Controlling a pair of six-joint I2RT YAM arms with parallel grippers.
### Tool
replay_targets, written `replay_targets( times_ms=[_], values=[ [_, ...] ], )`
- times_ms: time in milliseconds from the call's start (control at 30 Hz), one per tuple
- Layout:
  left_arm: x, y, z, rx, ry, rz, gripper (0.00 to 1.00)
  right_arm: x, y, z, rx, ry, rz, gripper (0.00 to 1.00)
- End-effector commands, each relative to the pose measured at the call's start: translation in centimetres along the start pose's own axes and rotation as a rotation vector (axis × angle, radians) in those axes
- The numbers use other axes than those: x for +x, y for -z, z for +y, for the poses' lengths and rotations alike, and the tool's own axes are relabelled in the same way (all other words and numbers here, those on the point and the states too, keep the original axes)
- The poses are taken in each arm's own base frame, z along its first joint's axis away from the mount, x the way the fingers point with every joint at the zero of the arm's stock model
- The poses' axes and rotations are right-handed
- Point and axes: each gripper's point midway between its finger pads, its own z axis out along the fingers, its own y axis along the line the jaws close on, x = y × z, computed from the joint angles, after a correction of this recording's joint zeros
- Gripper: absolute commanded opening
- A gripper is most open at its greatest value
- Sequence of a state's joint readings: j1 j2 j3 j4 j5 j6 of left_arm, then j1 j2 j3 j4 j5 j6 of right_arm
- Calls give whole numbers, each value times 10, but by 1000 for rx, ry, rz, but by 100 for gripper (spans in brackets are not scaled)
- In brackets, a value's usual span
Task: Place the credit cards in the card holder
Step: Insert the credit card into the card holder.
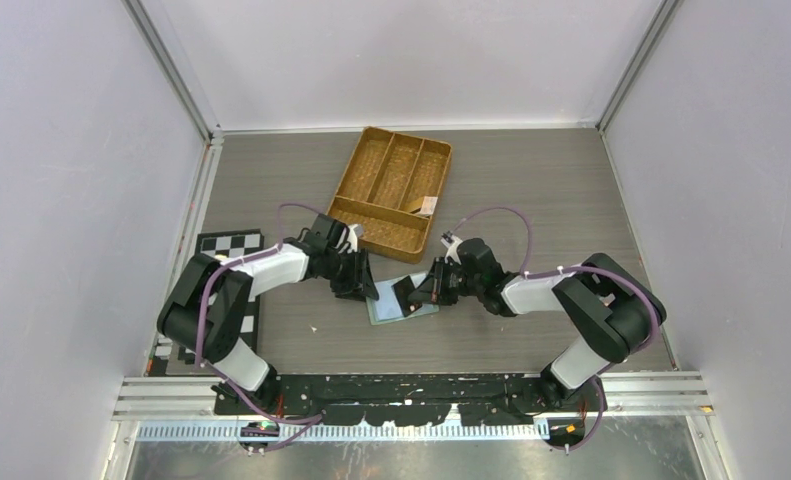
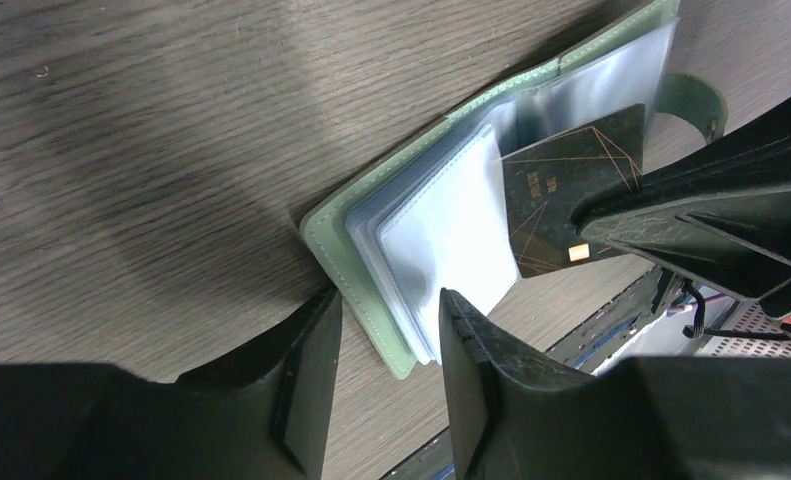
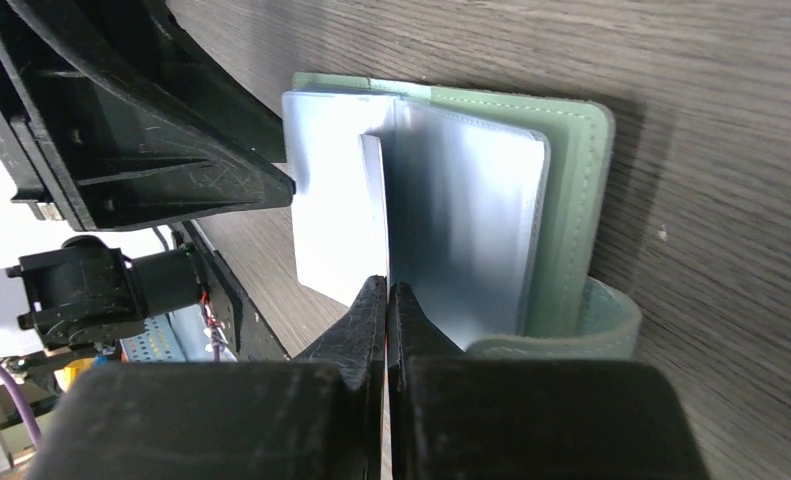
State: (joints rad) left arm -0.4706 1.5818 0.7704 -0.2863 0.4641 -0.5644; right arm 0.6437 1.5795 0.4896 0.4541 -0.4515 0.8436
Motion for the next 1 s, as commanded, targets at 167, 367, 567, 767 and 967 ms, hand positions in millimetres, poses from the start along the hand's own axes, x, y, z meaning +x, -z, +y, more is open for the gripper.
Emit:
replay_targets(
  times_ms=[167,367,567,767,967],
  values=[
    [3,-12,24,-95,-32,10,35,-3,-7,5,-58,16,-23,1],
    [4,-11,27,-107,-33,13,35,-1,-10,-1,-51,18,-25,1],
    [4,-11,26,-105,-33,14,35,1,-12,-7,-48,19,-29,2],
    [5,-11,26,-101,-33,18,34,2,-13,-12,-39,24,-39,3],
    [5,-12,25,-95,-31,22,33,2,-16,-15,-32,40,-37,3]
  ],
)
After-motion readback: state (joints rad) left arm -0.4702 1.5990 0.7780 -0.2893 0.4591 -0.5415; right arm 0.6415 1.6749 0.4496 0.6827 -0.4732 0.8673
